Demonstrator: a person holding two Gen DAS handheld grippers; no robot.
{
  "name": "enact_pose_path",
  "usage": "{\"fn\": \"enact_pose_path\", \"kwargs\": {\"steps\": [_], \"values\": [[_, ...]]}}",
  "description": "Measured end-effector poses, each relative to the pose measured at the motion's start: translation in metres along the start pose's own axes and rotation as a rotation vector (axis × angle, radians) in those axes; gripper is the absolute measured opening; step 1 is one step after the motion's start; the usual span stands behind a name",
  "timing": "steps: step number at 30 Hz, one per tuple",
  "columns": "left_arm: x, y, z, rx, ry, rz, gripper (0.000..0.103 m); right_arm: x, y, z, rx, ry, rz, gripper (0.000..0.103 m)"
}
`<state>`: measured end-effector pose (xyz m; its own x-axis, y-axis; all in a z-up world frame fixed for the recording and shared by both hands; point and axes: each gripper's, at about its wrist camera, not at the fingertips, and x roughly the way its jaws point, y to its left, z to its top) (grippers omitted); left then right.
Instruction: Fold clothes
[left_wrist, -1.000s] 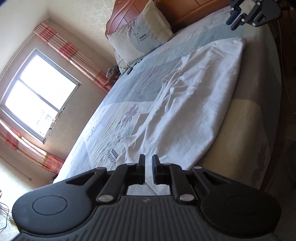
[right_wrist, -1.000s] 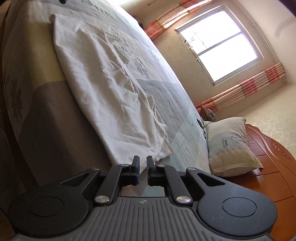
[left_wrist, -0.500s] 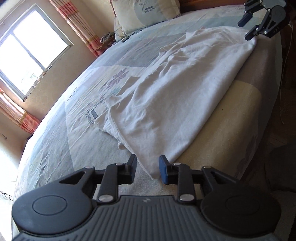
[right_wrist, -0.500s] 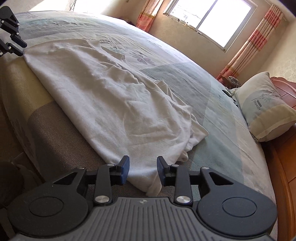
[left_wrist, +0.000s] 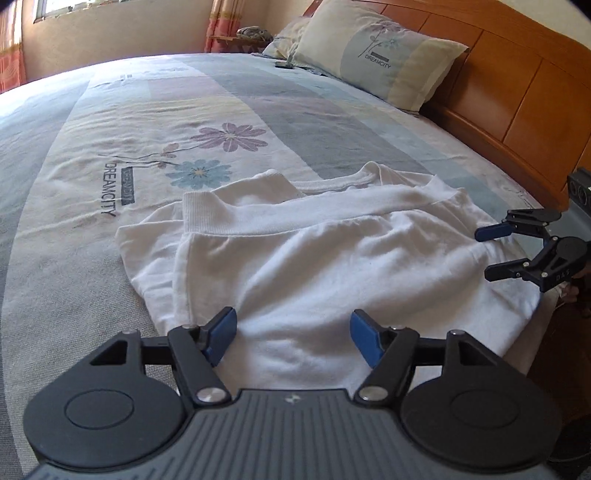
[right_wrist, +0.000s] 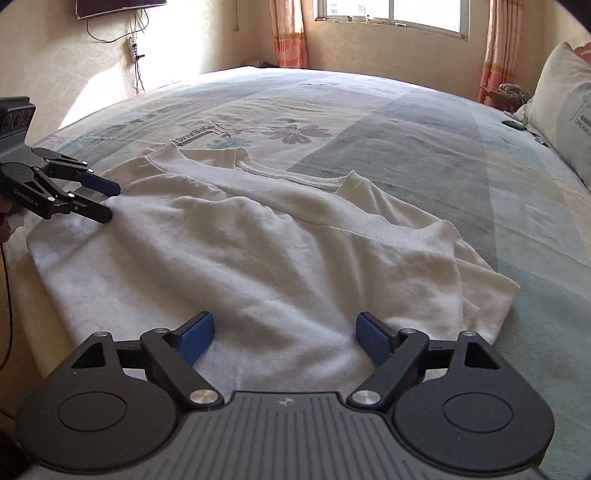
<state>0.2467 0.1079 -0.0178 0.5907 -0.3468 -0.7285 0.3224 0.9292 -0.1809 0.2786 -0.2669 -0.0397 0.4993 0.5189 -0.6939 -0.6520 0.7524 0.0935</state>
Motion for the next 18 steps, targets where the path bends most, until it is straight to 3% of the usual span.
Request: {"fn": "enact_pose_path", "kwargs": {"steps": [2,5,8,12,18], "values": [[0.005,-0.005,0.022,0.016,0.014,0.056,0.072,-0.007,-0.003,0.015,0.022,0.016,-0.014,0.089],[0.027,-0.003,0.036,0.011,0.025,0.031,0.082,-0.008,-0.004,0.043,0.042,0.006,-0.038,0.093],[0.05,-0.001,0.049,0.006,0.037,0.005,0.082,0.01,-0.003,0.069,0.067,-0.023,-0.033,0.094],[0.074,0.003,0.065,-0.01,0.046,-0.024,0.082,0.046,-0.005,0.081,0.095,0.02,-0.067,0.094],[0.064,0.023,0.071,-0.123,0.001,-0.028,0.081,0.064,-0.02,0.073,0.19,0.047,-0.135,0.098]]}}
